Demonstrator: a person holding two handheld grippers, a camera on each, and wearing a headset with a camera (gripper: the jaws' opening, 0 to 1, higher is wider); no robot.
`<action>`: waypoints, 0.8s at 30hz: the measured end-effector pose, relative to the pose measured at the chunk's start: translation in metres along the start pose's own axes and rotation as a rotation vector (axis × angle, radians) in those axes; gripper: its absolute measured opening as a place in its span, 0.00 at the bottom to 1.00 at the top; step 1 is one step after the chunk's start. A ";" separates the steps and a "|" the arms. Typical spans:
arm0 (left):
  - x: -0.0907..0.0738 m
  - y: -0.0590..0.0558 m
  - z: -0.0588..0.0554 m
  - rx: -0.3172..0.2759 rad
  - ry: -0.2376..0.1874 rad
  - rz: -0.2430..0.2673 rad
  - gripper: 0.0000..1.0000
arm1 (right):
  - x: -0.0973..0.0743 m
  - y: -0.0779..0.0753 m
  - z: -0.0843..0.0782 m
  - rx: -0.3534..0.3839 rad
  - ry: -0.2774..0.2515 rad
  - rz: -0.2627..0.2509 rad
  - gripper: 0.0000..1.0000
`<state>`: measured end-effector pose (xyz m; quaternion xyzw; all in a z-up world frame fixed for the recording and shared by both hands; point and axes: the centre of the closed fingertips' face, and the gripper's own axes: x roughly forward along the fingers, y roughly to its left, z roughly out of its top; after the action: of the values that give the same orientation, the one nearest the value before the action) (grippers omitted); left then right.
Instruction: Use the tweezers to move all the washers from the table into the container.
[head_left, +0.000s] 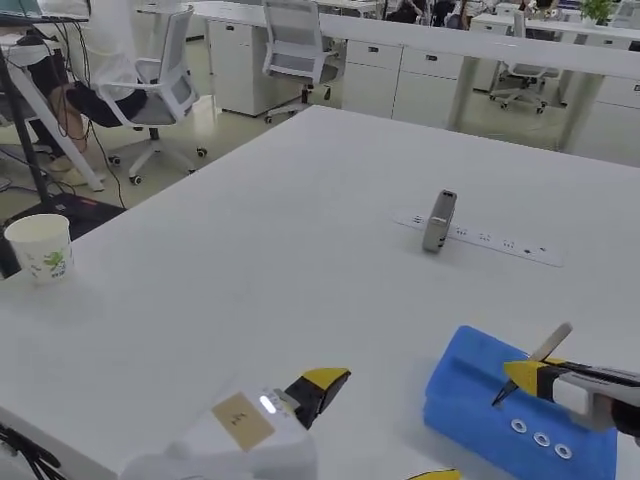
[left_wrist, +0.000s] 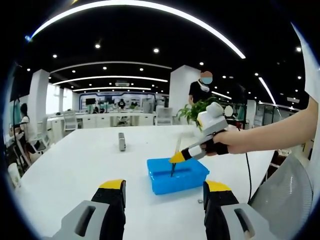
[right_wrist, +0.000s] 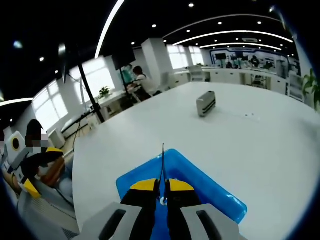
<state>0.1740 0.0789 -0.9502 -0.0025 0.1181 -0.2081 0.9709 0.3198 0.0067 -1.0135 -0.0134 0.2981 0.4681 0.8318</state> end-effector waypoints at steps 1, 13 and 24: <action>0.000 0.000 0.000 0.000 0.000 0.000 0.62 | 0.001 0.000 -0.001 -0.002 0.005 0.000 0.03; 0.000 0.001 -0.002 0.008 0.011 0.006 0.62 | 0.008 -0.005 -0.007 -0.043 0.040 -0.006 0.03; 0.000 0.000 -0.003 0.011 0.019 0.002 0.61 | 0.011 -0.005 -0.008 -0.068 0.048 -0.009 0.03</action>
<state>0.1734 0.0788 -0.9535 0.0047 0.1262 -0.2080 0.9699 0.3244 0.0097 -1.0267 -0.0543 0.3017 0.4736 0.8257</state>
